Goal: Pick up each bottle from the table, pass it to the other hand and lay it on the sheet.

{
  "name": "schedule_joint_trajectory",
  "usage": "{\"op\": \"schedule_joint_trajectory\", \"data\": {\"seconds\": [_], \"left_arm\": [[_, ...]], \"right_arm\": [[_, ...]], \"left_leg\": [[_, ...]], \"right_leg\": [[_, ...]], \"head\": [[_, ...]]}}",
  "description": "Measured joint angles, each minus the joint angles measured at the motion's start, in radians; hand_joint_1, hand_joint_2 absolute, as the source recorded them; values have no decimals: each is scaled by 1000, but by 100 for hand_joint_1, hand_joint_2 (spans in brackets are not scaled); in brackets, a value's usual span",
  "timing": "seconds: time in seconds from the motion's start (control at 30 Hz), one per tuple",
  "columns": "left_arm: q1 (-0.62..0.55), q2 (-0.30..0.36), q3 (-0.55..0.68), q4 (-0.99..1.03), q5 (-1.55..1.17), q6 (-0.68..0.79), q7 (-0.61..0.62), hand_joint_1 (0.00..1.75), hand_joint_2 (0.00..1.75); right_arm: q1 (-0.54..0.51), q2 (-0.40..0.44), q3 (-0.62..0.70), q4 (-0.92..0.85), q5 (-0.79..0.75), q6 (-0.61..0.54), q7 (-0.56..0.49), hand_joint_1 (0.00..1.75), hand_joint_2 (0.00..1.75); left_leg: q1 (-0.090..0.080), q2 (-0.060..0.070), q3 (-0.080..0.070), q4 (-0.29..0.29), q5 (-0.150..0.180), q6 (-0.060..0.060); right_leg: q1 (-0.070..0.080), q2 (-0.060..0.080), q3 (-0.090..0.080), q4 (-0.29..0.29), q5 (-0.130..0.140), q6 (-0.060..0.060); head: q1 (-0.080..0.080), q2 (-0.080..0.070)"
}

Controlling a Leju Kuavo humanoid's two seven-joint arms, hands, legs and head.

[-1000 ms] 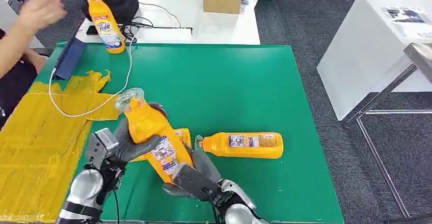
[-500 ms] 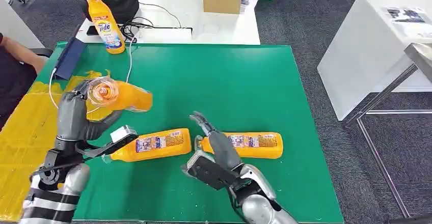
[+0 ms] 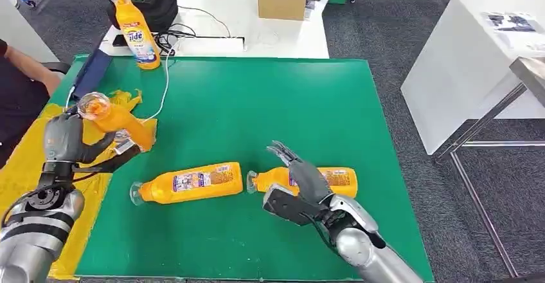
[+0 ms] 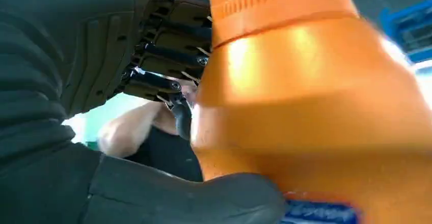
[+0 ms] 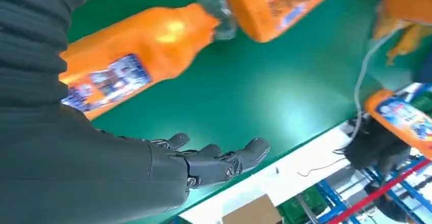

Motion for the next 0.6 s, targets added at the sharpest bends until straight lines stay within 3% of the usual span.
{"op": "schedule_joint_trajectory", "data": {"seconds": [0.2,0.33,0.6], "left_arm": [[-28,49,-17,138,-20,-42,123,175,175],[-11,64,-39,184,-22,-40,150,175,175],[-4,81,-46,233,-21,-2,176,175,175]], "right_arm": [[0,-97,-18,0,33,30,31,0,175],[1,-141,-31,0,42,39,39,0,175],[24,-182,-56,-3,46,41,44,0,175]], "left_leg": [[1,1,1,-1,5,-2],[2,2,-16,0,15,-2],[1,2,-20,0,14,-1]], "right_leg": [[0,1,-2,0,5,-4],[2,3,-18,1,13,-2],[2,2,-21,0,13,-1]], "head": [[0,0],[0,0],[0,0]]}}
